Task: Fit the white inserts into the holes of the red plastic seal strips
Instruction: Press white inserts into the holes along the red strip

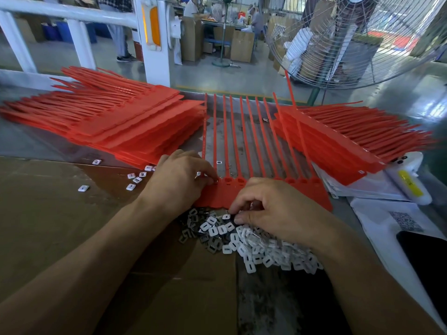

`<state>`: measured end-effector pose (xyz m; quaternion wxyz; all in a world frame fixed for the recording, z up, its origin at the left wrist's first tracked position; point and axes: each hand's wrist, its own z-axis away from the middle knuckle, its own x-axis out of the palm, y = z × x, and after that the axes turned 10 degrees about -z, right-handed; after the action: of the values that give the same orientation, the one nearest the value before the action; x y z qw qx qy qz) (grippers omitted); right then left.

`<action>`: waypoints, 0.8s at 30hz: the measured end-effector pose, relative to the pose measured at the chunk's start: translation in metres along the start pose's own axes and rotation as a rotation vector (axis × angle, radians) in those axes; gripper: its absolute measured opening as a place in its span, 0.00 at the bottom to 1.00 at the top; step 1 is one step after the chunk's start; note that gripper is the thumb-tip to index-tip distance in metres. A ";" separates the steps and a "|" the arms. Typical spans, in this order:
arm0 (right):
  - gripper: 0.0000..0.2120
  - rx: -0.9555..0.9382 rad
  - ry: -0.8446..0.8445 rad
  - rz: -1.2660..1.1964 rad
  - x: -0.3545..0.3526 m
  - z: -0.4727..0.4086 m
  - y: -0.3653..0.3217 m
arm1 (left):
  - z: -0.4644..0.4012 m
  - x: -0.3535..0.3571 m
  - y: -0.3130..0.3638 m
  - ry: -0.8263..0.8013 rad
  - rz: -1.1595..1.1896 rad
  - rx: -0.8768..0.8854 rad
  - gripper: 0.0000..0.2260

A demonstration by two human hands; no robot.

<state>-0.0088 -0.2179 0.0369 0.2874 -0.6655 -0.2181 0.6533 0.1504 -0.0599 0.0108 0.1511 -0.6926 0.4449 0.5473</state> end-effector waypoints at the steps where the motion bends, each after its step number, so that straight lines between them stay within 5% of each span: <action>1: 0.04 -0.002 0.007 -0.005 0.001 0.000 -0.001 | 0.000 0.000 0.000 -0.001 -0.001 0.004 0.08; 24: 0.06 0.011 0.022 -0.064 -0.002 0.003 0.003 | 0.003 0.000 0.000 0.011 0.006 0.056 0.07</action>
<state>-0.0120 -0.2213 0.0368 0.3142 -0.6638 -0.2324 0.6377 0.1488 -0.0579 0.0094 0.1665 -0.6898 0.4630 0.5311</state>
